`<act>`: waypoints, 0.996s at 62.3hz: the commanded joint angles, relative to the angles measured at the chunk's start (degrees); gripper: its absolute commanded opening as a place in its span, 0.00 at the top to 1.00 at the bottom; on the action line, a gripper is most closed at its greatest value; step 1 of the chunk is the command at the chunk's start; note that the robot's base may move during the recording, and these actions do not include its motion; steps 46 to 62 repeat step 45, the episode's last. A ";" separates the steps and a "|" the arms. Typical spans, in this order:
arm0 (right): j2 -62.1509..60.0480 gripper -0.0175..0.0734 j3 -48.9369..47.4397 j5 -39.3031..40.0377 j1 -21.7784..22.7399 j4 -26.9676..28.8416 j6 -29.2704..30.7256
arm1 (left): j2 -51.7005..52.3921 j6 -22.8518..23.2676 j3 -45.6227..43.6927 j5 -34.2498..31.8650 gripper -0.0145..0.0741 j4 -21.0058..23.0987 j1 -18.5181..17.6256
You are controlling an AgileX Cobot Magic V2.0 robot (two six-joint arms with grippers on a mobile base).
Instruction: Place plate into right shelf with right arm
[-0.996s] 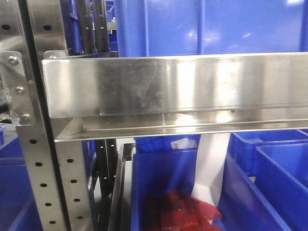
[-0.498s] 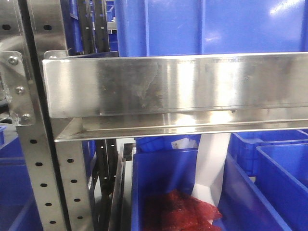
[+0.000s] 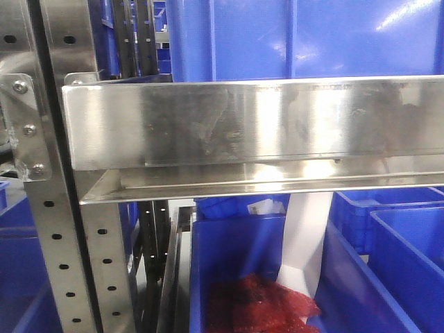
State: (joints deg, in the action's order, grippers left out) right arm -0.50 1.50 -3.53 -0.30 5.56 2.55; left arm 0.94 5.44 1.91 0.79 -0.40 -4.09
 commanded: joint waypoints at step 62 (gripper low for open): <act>-0.85 0.78 -0.26 5.15 0.27 -0.64 0.51 | 0.56 0.34 0.44 -5.27 0.89 -0.01 0.14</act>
